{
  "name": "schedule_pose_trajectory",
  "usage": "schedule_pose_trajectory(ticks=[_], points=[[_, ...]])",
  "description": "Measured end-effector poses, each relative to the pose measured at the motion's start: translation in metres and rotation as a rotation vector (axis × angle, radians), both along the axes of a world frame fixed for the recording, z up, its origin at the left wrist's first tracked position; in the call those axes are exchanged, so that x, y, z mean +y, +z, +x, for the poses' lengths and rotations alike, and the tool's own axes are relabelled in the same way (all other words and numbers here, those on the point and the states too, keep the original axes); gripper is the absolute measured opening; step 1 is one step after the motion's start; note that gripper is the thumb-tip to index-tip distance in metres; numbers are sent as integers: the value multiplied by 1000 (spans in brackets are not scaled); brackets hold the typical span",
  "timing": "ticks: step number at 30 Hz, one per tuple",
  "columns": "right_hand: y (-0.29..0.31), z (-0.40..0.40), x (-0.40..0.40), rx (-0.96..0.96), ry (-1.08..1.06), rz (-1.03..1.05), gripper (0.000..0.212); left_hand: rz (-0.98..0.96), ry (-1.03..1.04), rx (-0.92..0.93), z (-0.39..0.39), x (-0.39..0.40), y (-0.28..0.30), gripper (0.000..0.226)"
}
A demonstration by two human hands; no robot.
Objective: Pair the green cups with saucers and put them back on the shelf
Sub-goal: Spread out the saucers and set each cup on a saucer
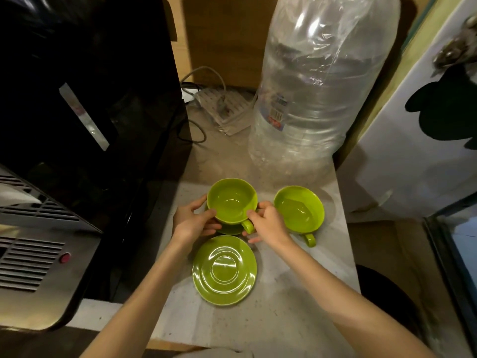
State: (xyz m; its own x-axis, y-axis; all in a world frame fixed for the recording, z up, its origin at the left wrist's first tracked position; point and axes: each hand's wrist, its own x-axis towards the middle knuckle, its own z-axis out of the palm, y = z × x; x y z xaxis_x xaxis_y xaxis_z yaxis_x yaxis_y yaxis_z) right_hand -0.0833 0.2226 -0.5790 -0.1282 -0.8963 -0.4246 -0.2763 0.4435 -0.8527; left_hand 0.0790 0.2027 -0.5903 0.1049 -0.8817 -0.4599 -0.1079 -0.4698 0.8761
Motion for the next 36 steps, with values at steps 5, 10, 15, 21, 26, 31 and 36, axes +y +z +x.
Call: schedule_pose_trajectory(ticks=[5,10,15,21,26,31,36], points=[[-1,-1,4,8,5,-3,11,0,5,-2,-1,1,0,57],[-1,-3,3,51,39,1,16,-29,-66,-113,0,2,5,59],[9,-14,2,13,83,75,39,-154,-84,-399,-4,2,24,57],[34,-61,10,-74,-38,-25,17,-76,-274,-28,-52,16,59,22],[26,-113,27,59,-306,-164,14,238,-539,142,-95,32,52,22],[-1,-127,39,-37,-399,74,26,261,-424,275,-127,33,18,24],[-6,-122,40,-284,-351,209,35,215,-291,291,-138,24,1,20]])
